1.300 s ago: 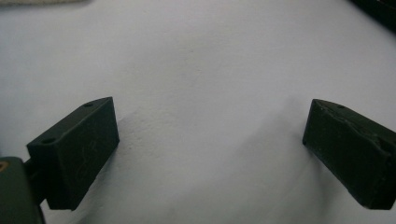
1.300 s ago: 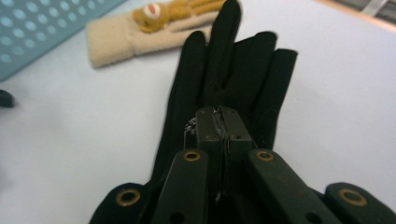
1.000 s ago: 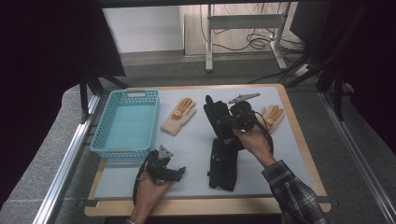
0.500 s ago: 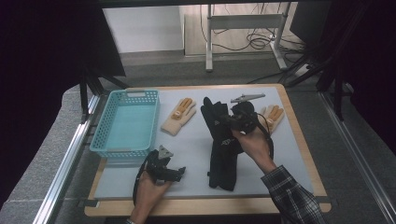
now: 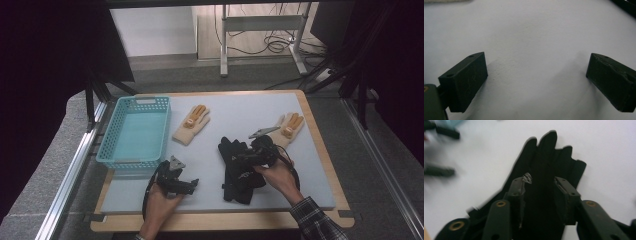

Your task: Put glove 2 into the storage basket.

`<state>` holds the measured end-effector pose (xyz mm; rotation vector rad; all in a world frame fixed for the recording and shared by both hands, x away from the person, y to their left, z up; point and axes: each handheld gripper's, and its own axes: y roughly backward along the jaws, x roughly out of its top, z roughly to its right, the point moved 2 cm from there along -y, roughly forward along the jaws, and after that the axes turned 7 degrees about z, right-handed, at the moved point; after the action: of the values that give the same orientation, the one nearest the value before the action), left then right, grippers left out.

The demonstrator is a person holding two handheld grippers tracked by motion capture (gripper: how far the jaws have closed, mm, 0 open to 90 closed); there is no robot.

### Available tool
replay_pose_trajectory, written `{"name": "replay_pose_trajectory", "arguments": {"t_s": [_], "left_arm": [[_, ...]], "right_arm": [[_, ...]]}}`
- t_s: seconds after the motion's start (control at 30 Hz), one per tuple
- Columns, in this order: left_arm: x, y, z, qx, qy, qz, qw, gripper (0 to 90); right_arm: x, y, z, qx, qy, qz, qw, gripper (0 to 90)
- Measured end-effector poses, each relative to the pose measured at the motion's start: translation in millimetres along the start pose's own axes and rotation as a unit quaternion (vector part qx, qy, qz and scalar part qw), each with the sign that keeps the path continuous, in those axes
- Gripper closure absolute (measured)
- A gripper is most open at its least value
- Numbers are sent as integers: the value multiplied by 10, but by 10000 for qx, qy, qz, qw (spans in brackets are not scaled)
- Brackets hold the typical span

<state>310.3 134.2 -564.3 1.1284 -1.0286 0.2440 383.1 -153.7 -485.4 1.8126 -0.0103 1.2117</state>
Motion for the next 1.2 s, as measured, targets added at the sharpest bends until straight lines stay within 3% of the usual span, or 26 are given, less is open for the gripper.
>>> {"name": "replay_pose_trajectory", "arguments": {"t_s": [0.1, 0.17, 0.23, 0.33, 0.4, 0.43, 0.53, 0.63, 0.77, 0.8, 0.87, 1.0, 1.2], "left_arm": [[0, 0, 0, 1, -2, -1, 10000, 37], [0, 0, -1, 0, -1, -1, 10000, 37], [0, 0, -3, 0, -16, -1, 10000, 37], [0, 0, -3, -3, -15, 1, 10000, 37], [0, 0, -3, -2, -16, 1, 10000, 37], [0, 0, -3, -2, -17, 2, 10000, 37], [0, 0, -2, -1, -17, 0, 10000, 37], [0, 0, -2, -2, -19, -2, 10000, 37], [0, -1, -1, -5, -12, -1, 10000, 37], [0, -1, -2, -4, -13, -2, 10000, 37], [0, 0, -2, -5, -14, -2, 10000, 37], [1, -1, -3, -5, -21, 0, 10000, 37], [0, -6, 2, 2, 17, 38, 10000, 37]], "right_arm": [[-8, -45, 27, 267, 621, -45, 9977, 568], [6, -100, 40, 439, 1029, -53, 9937, 556], [31, -159, 42, 574, 1268, -88, 9902, 522], [71, -284, 65, 431, 1862, -291, 9811, 469], [66, -394, 123, 448, 2033, -573, 9764, 474], [50, -448, 150, 582, 1933, -697, 9769, 505], [27, -482, 174, 786, 1370, -738, 9847, 692], [26, -434, 145, 613, 1108, -723, 9893, 823], [60, -372, 120, 401, 909, -633, 9930, 855], [95, -300, 99, 323, 691, -546, 9956, 857], [134, -211, 72, 192, 519, -469, 9974, 857], [217, -32, 15, 77, 325, -299, 9990, 857], [307, 180, -141, 123, -73, 9, 9999, 856]]}}
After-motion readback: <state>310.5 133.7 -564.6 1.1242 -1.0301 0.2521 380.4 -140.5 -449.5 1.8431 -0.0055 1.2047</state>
